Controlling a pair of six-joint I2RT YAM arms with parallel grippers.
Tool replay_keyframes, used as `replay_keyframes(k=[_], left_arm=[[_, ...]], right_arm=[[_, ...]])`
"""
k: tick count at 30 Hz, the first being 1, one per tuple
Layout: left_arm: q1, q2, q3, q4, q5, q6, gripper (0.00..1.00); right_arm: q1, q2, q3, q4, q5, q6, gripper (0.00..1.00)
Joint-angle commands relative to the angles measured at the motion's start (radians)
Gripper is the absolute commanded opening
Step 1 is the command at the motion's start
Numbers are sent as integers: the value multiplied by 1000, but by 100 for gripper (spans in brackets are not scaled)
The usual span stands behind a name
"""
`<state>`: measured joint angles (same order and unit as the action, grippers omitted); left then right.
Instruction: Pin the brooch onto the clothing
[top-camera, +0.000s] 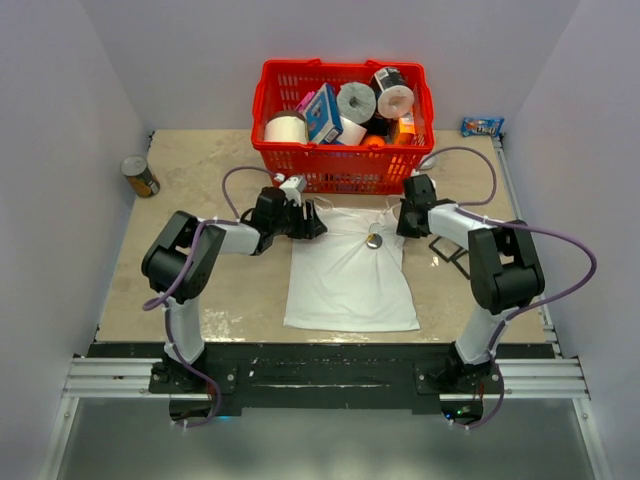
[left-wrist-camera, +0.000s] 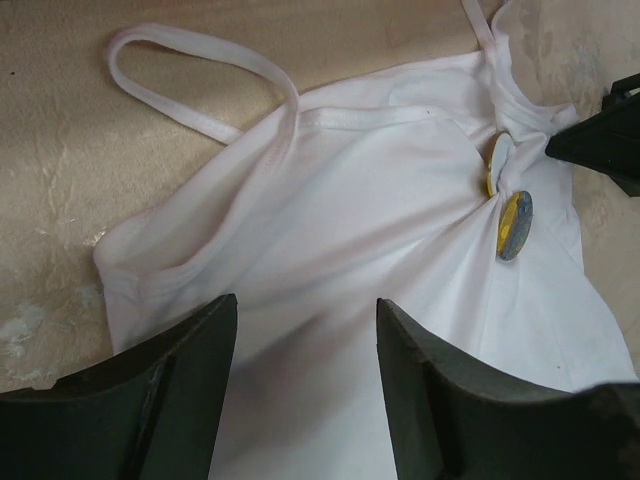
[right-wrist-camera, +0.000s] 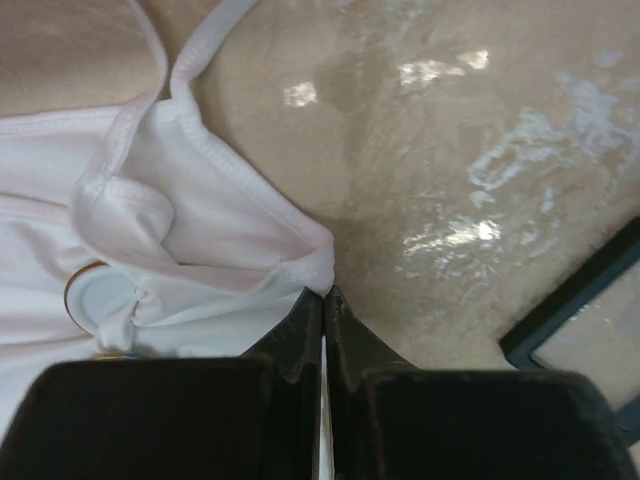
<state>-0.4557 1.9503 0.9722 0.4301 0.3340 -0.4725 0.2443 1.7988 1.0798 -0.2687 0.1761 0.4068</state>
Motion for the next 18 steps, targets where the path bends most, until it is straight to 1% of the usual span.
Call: replay_keyframes(k=[1,7,12,14,15,17,18], left_arm=[[18,1,-43,-13,-73,-40,62],[22,9,-30,-51,-116,-38,62],[22,19,5,-85,-156,-17,62],[22,21,28,-100,-155,-2,63],[20,21,33,-96,-124,8,66],[15,4,48,-67,-92,26,70],[12,-4,55,-62,-70,35,74]], right_arm=[[-34,-81,-50,-38,82,30,0],[-50,-81,-38,-66,99,32,0],[-50,-151,-55,-55,71,23,0],[-48,-168,-46,-64,50,9,6],[-50,-185,-28,-73,37,1,9],[-50,-200,-11,-78,7,-22,22],[-50,-213,2,-73,-16,-39,28]])
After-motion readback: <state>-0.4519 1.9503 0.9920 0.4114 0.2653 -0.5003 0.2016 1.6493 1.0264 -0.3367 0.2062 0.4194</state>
